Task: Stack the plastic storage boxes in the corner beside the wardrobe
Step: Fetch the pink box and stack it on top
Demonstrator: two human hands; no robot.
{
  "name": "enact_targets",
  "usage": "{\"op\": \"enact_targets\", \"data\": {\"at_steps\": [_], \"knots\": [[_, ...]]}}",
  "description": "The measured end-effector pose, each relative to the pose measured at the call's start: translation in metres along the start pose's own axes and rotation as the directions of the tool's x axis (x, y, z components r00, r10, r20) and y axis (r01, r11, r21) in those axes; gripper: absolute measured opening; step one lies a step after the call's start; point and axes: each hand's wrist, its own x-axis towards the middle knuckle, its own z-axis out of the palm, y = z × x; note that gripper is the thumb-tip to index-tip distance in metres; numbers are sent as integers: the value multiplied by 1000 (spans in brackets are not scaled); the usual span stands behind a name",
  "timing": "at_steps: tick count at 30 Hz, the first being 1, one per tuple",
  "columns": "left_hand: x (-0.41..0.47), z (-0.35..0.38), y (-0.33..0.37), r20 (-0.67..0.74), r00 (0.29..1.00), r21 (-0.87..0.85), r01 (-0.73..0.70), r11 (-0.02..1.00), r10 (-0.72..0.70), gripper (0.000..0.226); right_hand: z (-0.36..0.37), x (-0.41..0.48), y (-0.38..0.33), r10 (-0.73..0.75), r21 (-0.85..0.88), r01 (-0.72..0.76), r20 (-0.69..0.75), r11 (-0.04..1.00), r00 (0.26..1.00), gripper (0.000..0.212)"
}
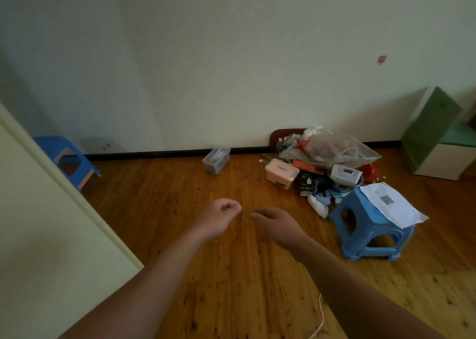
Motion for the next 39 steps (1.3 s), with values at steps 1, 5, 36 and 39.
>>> {"op": "enact_targets", "data": {"at_steps": [1, 5, 36, 39], "knots": [[17, 1, 4, -2, 1000, -6, 4, 1000, -4, 34, -7, 14, -1, 10, 1, -10, 3, 1000, 1000, 44], [63, -1, 12, 0, 1000, -18, 15, 1000, -15, 32, -23, 55, -1, 26, 24, -26, 9, 999, 1000, 44], [525, -17, 105, 197, 980, 20, -35, 999, 30, 28, -191, 441, -35, 173, 157, -148, -161, 977, 972, 42], [554, -5, 119, 196, 980, 28, -40, 999, 33, 26, -217, 465, -29, 167, 173, -136, -176, 975, 970, 42]]}}
